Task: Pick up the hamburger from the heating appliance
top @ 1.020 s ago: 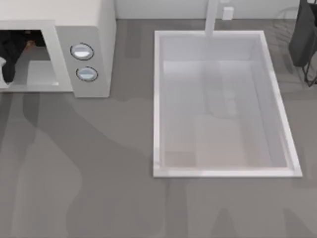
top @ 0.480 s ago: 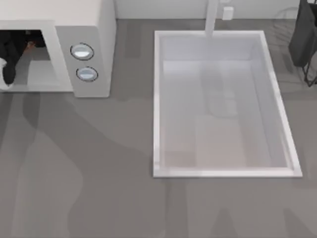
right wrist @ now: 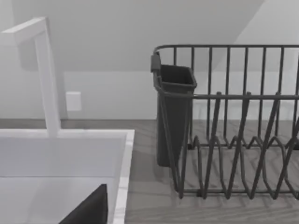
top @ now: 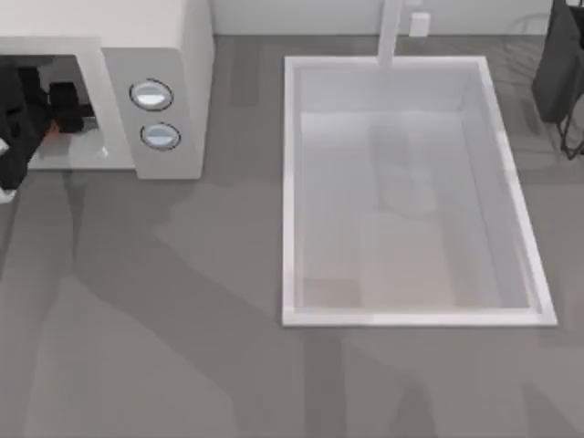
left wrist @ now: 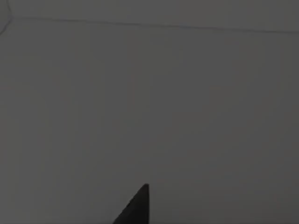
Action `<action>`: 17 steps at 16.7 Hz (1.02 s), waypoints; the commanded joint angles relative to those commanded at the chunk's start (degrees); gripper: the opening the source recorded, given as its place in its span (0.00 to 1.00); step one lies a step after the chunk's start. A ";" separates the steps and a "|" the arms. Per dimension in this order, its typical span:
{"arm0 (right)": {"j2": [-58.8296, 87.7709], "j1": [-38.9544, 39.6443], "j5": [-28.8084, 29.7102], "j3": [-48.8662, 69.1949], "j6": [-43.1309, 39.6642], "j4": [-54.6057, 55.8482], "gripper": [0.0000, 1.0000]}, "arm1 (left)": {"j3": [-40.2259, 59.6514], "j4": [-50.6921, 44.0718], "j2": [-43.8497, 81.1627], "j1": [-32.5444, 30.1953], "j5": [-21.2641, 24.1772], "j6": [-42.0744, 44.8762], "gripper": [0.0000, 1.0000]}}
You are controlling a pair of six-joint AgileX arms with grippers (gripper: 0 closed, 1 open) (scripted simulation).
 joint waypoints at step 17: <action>0.00 0.00 0.00 0.00 0.00 0.00 1.00 | -35.52 -7.90 -38.51 -13.35 -13.58 -4.47 0.00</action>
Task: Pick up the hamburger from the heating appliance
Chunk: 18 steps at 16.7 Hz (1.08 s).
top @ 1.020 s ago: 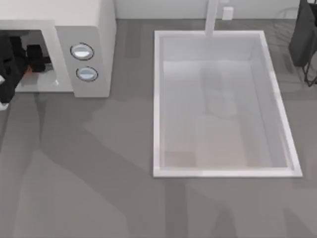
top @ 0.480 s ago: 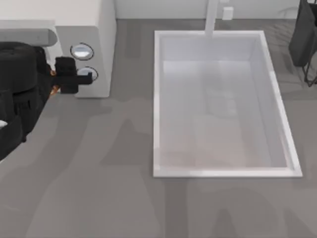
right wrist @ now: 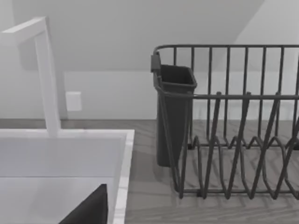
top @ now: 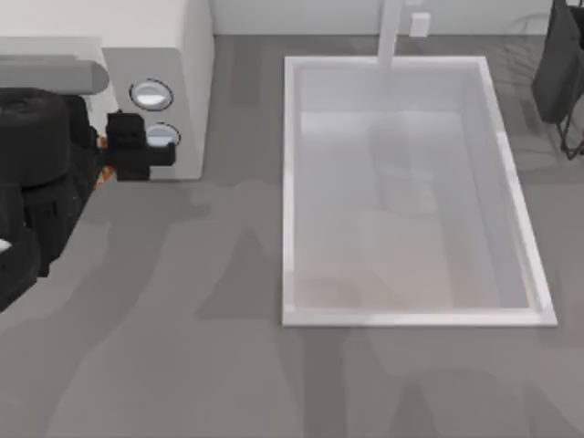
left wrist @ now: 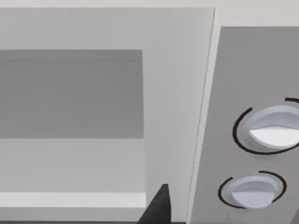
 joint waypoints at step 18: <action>0.00 0.00 0.00 0.00 0.00 0.00 1.00 | -11.36 47.94 35.85 -0.76 0.42 -0.02 0.00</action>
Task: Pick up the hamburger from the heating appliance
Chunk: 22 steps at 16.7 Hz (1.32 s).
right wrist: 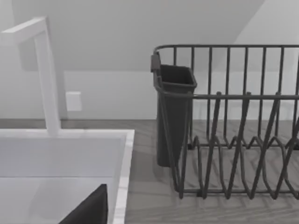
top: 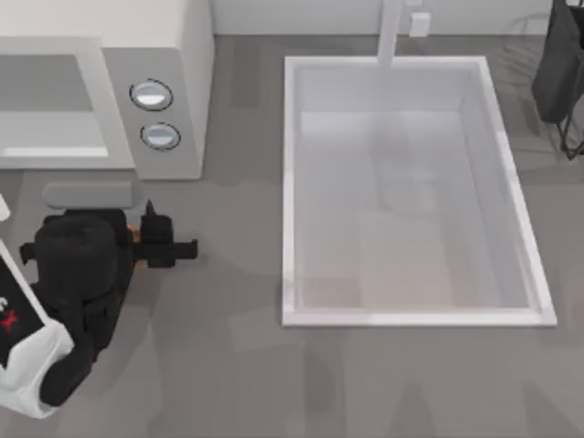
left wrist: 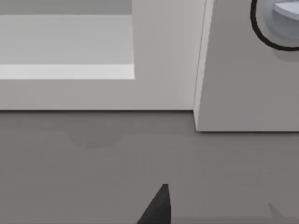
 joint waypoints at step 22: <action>0.00 0.00 0.00 0.00 0.00 0.00 1.00 | 0.00 0.00 0.00 0.00 0.00 0.00 1.00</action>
